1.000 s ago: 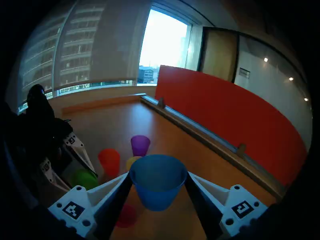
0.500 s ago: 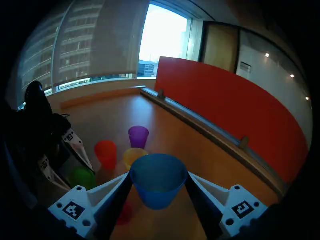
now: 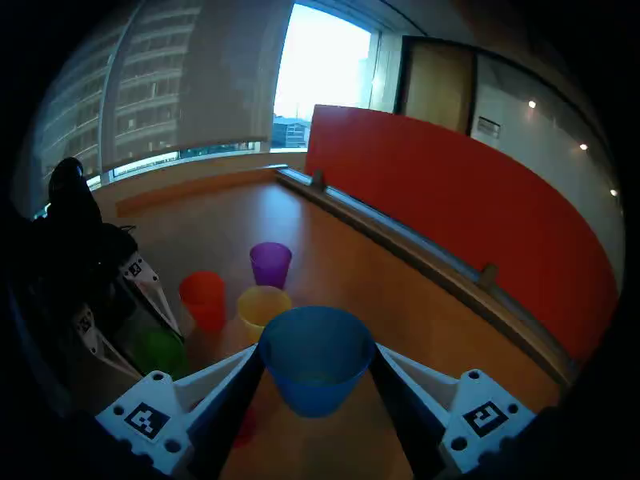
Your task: Pour water
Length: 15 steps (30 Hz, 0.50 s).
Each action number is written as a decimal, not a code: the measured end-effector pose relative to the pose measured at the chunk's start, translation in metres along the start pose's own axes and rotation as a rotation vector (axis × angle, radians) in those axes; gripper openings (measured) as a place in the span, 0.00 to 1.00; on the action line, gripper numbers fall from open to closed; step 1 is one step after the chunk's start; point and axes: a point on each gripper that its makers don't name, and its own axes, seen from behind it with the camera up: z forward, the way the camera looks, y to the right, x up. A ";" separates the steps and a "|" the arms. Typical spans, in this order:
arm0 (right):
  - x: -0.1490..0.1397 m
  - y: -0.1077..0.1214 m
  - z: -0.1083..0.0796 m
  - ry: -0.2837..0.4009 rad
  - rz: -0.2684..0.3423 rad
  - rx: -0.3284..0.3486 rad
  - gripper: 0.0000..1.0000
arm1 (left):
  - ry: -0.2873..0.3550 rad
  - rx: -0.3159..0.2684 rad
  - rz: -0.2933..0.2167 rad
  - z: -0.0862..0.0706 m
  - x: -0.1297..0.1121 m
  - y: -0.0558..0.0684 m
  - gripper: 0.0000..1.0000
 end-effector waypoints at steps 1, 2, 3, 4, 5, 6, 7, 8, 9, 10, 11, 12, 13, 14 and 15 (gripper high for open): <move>-0.001 0.000 0.001 -0.002 0.000 0.000 0.92 | -0.001 0.000 -0.001 0.000 -0.001 0.000 0.89; -0.003 0.000 0.002 -0.005 0.001 -0.001 0.92 | -0.001 0.000 -0.003 0.000 -0.001 0.000 0.89; -0.004 0.001 0.003 -0.007 0.001 -0.002 0.92 | -0.002 0.000 -0.004 0.000 -0.002 0.000 0.88; -0.005 0.001 0.004 -0.009 0.002 -0.002 0.92 | -0.002 -0.001 -0.005 0.000 -0.003 0.000 0.88; -0.007 0.001 0.004 -0.012 0.002 -0.003 0.92 | -0.003 -0.002 -0.006 0.000 -0.003 0.000 0.89; -0.008 0.002 0.005 -0.014 0.003 -0.004 0.92 | -0.003 -0.003 -0.007 0.000 -0.004 0.000 0.89; -0.009 0.002 0.006 -0.016 0.005 -0.005 0.92 | -0.001 -0.004 -0.007 0.000 -0.004 0.000 0.89; -0.010 0.002 0.007 -0.018 0.007 -0.006 0.92 | 0.000 -0.005 -0.007 0.000 -0.004 0.000 0.89; -0.012 0.003 0.008 -0.020 0.009 -0.006 0.92 | 0.001 -0.006 -0.007 0.000 -0.005 0.000 0.89; -0.013 0.003 0.009 -0.022 0.012 -0.006 0.92 | 0.001 -0.007 -0.007 0.000 -0.005 0.000 0.89; -0.014 0.003 0.011 -0.024 0.015 -0.006 0.92 | 0.002 -0.007 -0.007 0.000 -0.005 0.000 0.89; -0.016 0.003 0.012 -0.027 0.018 -0.007 0.92 | 0.002 -0.008 -0.007 -0.001 -0.006 0.000 0.89; -0.018 0.004 0.013 -0.031 0.020 -0.007 0.92 | 0.002 -0.009 -0.008 -0.001 -0.006 0.000 0.89; -0.020 0.004 0.014 -0.035 0.022 -0.007 0.92 | 0.003 -0.010 -0.009 -0.001 -0.007 0.000 0.89; -0.022 0.003 0.015 -0.039 0.024 -0.007 0.92 | 0.003 -0.012 -0.010 -0.001 -0.007 0.000 0.89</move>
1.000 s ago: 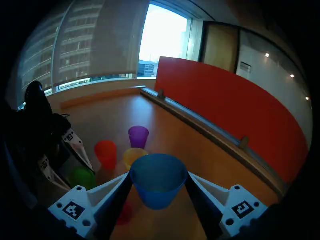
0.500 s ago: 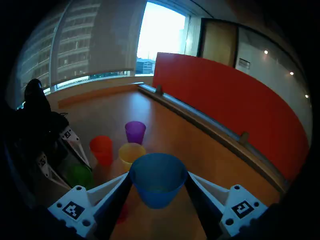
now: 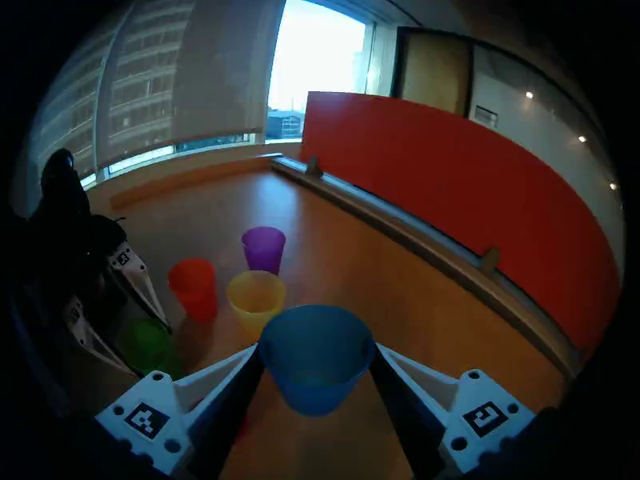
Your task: Pour water
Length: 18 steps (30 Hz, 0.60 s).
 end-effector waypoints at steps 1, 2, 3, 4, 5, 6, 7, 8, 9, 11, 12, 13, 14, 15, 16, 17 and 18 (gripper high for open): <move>-0.002 0.000 0.001 -0.003 0.002 0.001 0.92 | 0.000 -0.002 -0.003 0.000 0.000 0.000 0.89; -0.004 -0.001 0.002 -0.006 0.003 0.003 0.92 | 0.000 -0.004 -0.005 -0.001 -0.001 0.000 0.89; -0.006 -0.001 0.004 -0.010 0.005 0.004 0.92 | 0.000 -0.006 -0.009 -0.001 -0.001 0.000 0.89; -0.008 -0.001 0.005 -0.014 0.007 0.004 0.92 | 0.001 -0.007 -0.012 -0.002 -0.002 0.000 0.89; -0.009 -0.001 0.006 -0.018 0.009 0.005 0.92 | 0.002 -0.009 -0.015 -0.002 -0.002 0.000 0.89; -0.012 -0.001 0.007 -0.023 0.011 0.005 0.92 | 0.001 -0.010 -0.019 -0.003 -0.003 0.000 0.89; -0.014 -0.001 0.008 -0.027 0.013 0.005 0.92 | -0.002 -0.011 -0.023 -0.003 -0.004 -0.001 0.90; -0.016 0.000 0.010 -0.032 0.015 0.005 0.92 | -0.004 -0.012 -0.027 -0.004 -0.005 -0.001 0.90; -0.018 0.000 0.011 -0.036 0.018 0.005 0.92 | -0.008 -0.013 -0.032 -0.004 -0.007 -0.001 0.90; -0.021 -0.001 0.014 -0.042 0.023 0.006 0.92 | -0.019 -0.013 -0.040 -0.003 -0.009 -0.002 0.92; -0.024 -0.001 0.016 -0.046 0.027 0.006 0.92 | -0.021 -0.013 -0.044 -0.003 -0.010 -0.002 0.93; -0.026 -0.001 0.017 -0.049 0.030 0.006 0.92 | -0.020 -0.012 -0.047 -0.003 -0.011 -0.003 0.94; -0.028 -0.001 0.019 -0.053 0.033 0.007 0.92 | -0.019 -0.011 -0.050 -0.003 -0.011 -0.004 0.96; -0.030 0.000 0.020 -0.057 0.036 0.006 0.92 | -0.019 -0.011 -0.054 -0.003 -0.011 -0.005 0.96; -0.032 0.000 0.022 -0.060 0.039 0.005 0.92 | -0.019 -0.013 -0.057 -0.004 -0.011 -0.005 0.96; -0.035 0.000 0.023 -0.064 0.041 0.004 0.92 | -0.020 -0.014 -0.060 -0.004 -0.012 -0.005 0.96; -0.037 0.001 0.025 -0.067 0.046 0.003 0.92 | -0.021 -0.015 -0.062 -0.005 -0.012 -0.005 0.97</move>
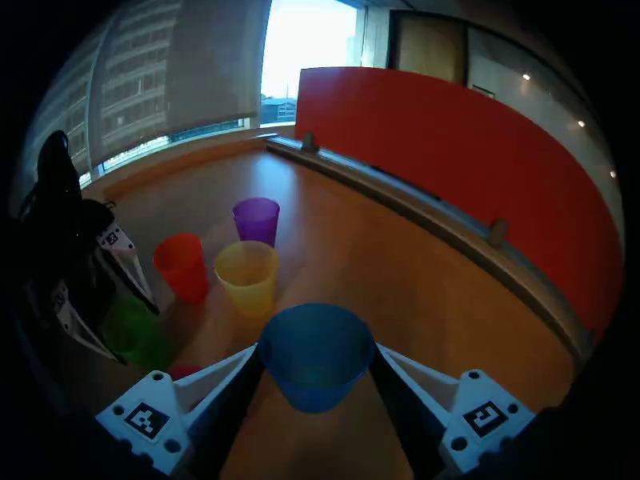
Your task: Pour water
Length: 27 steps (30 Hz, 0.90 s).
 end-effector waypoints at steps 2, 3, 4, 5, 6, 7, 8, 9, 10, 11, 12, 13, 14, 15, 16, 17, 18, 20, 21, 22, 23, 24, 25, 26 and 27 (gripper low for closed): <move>-0.004 0.002 0.003 -0.006 0.009 -0.002 0.92 | -0.002 0.001 -0.003 -0.001 -0.001 0.000 0.97; -0.006 0.003 0.005 -0.009 0.015 -0.003 0.92 | -0.003 0.002 -0.004 -0.002 -0.001 -0.001 0.97; -0.008 0.003 0.006 -0.012 0.021 -0.003 0.92 | -0.003 0.002 -0.004 -0.002 -0.001 -0.001 0.97; -0.010 0.004 0.007 -0.014 0.028 -0.003 0.92 | -0.003 0.003 -0.005 -0.003 -0.001 -0.001 0.97; -0.012 0.004 0.009 -0.017 0.034 -0.003 0.92 | -0.002 0.004 -0.006 -0.004 -0.001 -0.001 0.97; -0.014 0.005 0.010 -0.019 0.038 -0.002 0.92 | 0.000 0.004 -0.008 -0.005 -0.001 0.000 0.97; -0.016 0.005 0.011 -0.022 0.043 -0.002 0.92 | 0.002 0.004 -0.010 -0.006 0.000 0.000 0.97; -0.018 0.006 0.012 -0.024 0.047 -0.002 0.92 | 0.003 0.004 -0.012 -0.007 0.000 0.000 0.97; -0.020 0.006 0.012 -0.027 0.049 -0.002 0.92 | 0.004 0.004 -0.014 -0.008 0.000 0.000 0.97; -0.022 0.007 0.013 -0.030 0.051 -0.003 0.92 | 0.006 0.003 -0.016 -0.009 0.000 0.001 0.97; -0.024 0.007 0.013 -0.032 0.054 -0.003 0.92 | 0.007 0.003 -0.017 -0.010 0.000 0.001 0.97; -0.025 0.008 0.014 -0.034 0.055 -0.004 0.92 | 0.007 0.004 -0.018 -0.010 0.000 0.001 0.97; -0.027 0.008 0.014 -0.036 0.057 -0.006 0.92 | 0.008 0.005 -0.018 -0.011 0.000 0.001 0.97; -0.028 0.009 0.014 -0.037 0.059 -0.006 0.92 | 0.008 0.007 -0.018 -0.012 0.000 0.001 0.97; -0.029 0.009 0.015 -0.037 0.061 -0.005 0.92 | 0.008 0.010 -0.019 -0.013 0.000 0.001 0.97; -0.030 0.009 0.015 -0.038 0.062 -0.005 0.92 | 0.008 0.012 -0.019 -0.013 -0.001 0.000 0.97; -0.031 0.009 0.015 -0.038 0.063 -0.005 0.92 | 0.007 0.015 -0.019 -0.014 -0.001 0.000 0.97; -0.033 0.010 0.015 -0.038 0.063 -0.006 0.93 | 0.006 0.018 -0.022 -0.015 -0.002 -0.001 0.97; -0.034 0.010 0.016 -0.038 0.063 -0.007 0.93 | 0.005 0.020 -0.025 -0.015 -0.002 -0.001 0.97; -0.035 0.010 0.016 -0.038 0.061 -0.007 0.93 | 0.004 0.022 -0.028 -0.016 -0.003 -0.001 0.97; -0.036 0.010 0.016 -0.038 0.059 -0.007 0.93 | 0.002 0.023 -0.030 -0.016 -0.004 -0.002 0.97; -0.036 0.010 0.016 -0.037 0.058 -0.007 0.93 | 0.001 0.025 -0.033 -0.017 -0.004 -0.002 0.98; -0.037 0.010 0.015 -0.036 0.059 -0.007 0.93 | 0.001 0.026 -0.035 -0.017 -0.005 -0.002 0.98; -0.037 0.010 0.015 -0.035 0.059 -0.007 0.93 | 0.001 0.027 -0.037 -0.018 -0.005 -0.002 0.98; -0.038 0.010 0.014 -0.034 0.060 -0.006 0.93 | 0.001 0.028 -0.039 -0.018 -0.006 -0.002 0.98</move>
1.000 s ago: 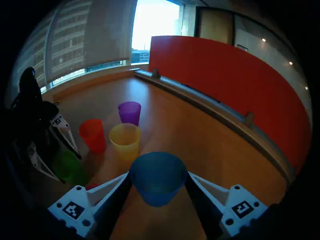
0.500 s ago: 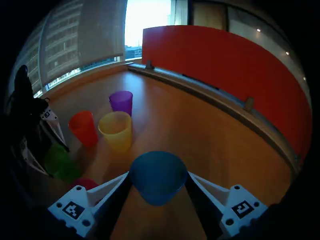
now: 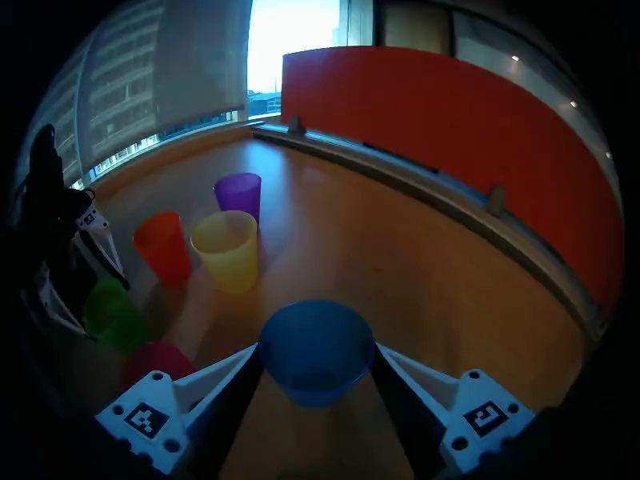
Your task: Pour water
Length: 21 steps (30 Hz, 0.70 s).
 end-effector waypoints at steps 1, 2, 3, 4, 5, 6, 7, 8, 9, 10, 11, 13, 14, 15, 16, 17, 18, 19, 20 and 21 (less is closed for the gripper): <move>0.000 0.000 0.000 0.000 0.001 0.001 0.93 | 0.001 0.001 -0.001 -0.001 0.000 0.000 0.98; -0.001 0.000 -0.001 0.000 0.003 0.001 0.93 | 0.001 0.002 -0.001 -0.001 0.000 0.000 0.98; -0.002 0.000 -0.002 0.000 0.004 0.002 0.93 | 0.002 0.003 -0.001 -0.002 0.000 0.000 0.98; -0.002 0.000 -0.002 0.000 0.005 0.003 0.93 | 0.002 0.003 -0.001 -0.002 0.000 0.000 0.98; -0.003 0.000 -0.003 0.000 0.007 0.004 0.93 | 0.002 0.003 -0.001 -0.003 0.000 0.001 0.98; -0.004 0.000 -0.003 0.000 0.008 0.005 0.93 | 0.002 0.003 0.000 -0.004 0.000 0.001 0.98; -0.006 -0.001 -0.004 -0.002 0.009 0.007 0.93 | 0.002 0.003 0.001 -0.004 -0.001 0.001 0.98; -0.007 -0.001 -0.004 -0.004 0.011 0.010 0.93 | 0.002 0.003 0.002 -0.004 -0.001 0.002 0.98; -0.009 -0.002 -0.005 -0.008 0.013 0.011 0.93 | 0.001 0.004 0.003 -0.005 -0.002 0.002 0.98; -0.012 -0.002 -0.005 -0.013 0.015 0.013 0.93 | 0.001 0.005 0.003 -0.005 -0.002 0.003 0.98; -0.014 -0.002 -0.004 -0.018 0.018 0.014 0.93 | 0.001 0.005 0.003 -0.005 -0.003 0.003 0.98; -0.016 -0.003 -0.004 -0.021 0.020 0.013 0.93 | 0.002 0.006 0.001 -0.006 -0.003 0.004 0.98; -0.017 -0.003 -0.004 -0.021 0.020 0.012 0.93 | 0.003 0.006 -0.001 -0.006 -0.003 0.004 0.98; -0.017 -0.003 -0.005 -0.019 0.021 0.012 0.93 | 0.004 0.007 -0.002 -0.006 -0.003 0.004 0.98; -0.017 -0.003 -0.005 -0.017 0.022 0.013 0.94 | 0.006 0.009 -0.004 -0.007 -0.002 0.004 0.98; -0.017 -0.004 -0.006 -0.015 0.023 0.014 0.94 | 0.008 0.011 -0.005 -0.008 -0.002 0.004 0.98; -0.016 -0.004 -0.008 -0.013 0.025 0.014 0.94 | 0.010 0.014 -0.007 -0.009 -0.001 0.003 0.98; -0.016 -0.004 -0.009 -0.010 0.027 0.015 0.94 | 0.012 0.017 -0.009 -0.010 -0.001 0.003 0.98; -0.015 -0.004 -0.011 -0.008 0.029 0.015 0.94 | 0.014 0.020 -0.011 -0.012 0.000 0.002 0.98; -0.015 -0.004 -0.013 -0.005 0.031 0.015 0.94 | 0.016 0.024 -0.014 -0.013 0.000 0.001 0.98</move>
